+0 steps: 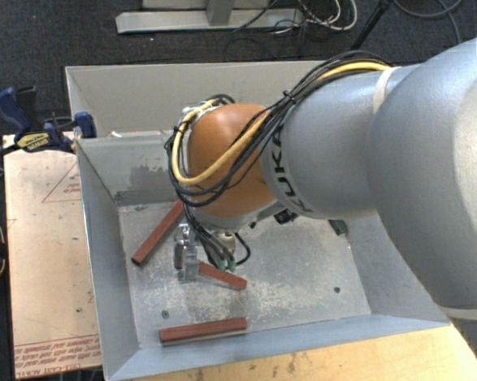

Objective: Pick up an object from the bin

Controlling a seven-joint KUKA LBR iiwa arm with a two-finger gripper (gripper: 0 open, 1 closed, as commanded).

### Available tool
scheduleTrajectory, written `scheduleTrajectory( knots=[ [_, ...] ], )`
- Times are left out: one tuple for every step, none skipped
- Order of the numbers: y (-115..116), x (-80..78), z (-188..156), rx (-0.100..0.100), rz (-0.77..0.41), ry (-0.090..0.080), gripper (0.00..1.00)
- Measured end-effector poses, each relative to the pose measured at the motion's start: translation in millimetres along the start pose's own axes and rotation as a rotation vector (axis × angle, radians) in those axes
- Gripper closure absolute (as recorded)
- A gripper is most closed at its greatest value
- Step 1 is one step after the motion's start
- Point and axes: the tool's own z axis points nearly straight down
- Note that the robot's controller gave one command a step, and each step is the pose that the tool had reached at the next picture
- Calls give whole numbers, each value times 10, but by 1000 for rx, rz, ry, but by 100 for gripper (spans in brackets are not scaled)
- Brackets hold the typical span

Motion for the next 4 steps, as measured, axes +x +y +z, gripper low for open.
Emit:
scheduleTrajectory(
  knots=[
    [-230,82,-383,3,-39,4,0],
    [-227,86,-379,2,-39,5,0],
    [-264,213,-62,1,-111,0,0],
    [-260,347,313,2,-331,6,0]
  ],
)
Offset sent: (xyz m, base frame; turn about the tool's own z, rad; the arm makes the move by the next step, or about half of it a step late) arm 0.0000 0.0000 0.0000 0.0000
